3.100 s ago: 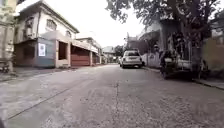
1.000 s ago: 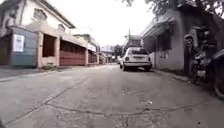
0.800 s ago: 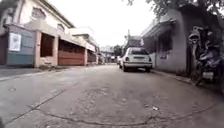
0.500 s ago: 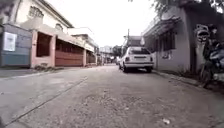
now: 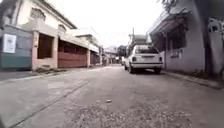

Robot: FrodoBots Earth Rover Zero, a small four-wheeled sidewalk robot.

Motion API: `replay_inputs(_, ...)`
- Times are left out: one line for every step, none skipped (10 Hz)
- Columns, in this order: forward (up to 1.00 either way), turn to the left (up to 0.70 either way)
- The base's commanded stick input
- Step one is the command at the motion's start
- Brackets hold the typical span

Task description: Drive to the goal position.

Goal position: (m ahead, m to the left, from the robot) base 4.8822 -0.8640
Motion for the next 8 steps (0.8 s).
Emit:
replay_inputs(1.0, 0.0)
replay_inputs(1.0, 0.0)
replay_inputs(1.0, 0.0)
replay_inputs(1.0, 0.0)
replay_inputs(1.0, 0.0)
replay_inputs(1.0, 0.0)
replay_inputs(1.0, 0.0)
replay_inputs(1.0, 0.0)
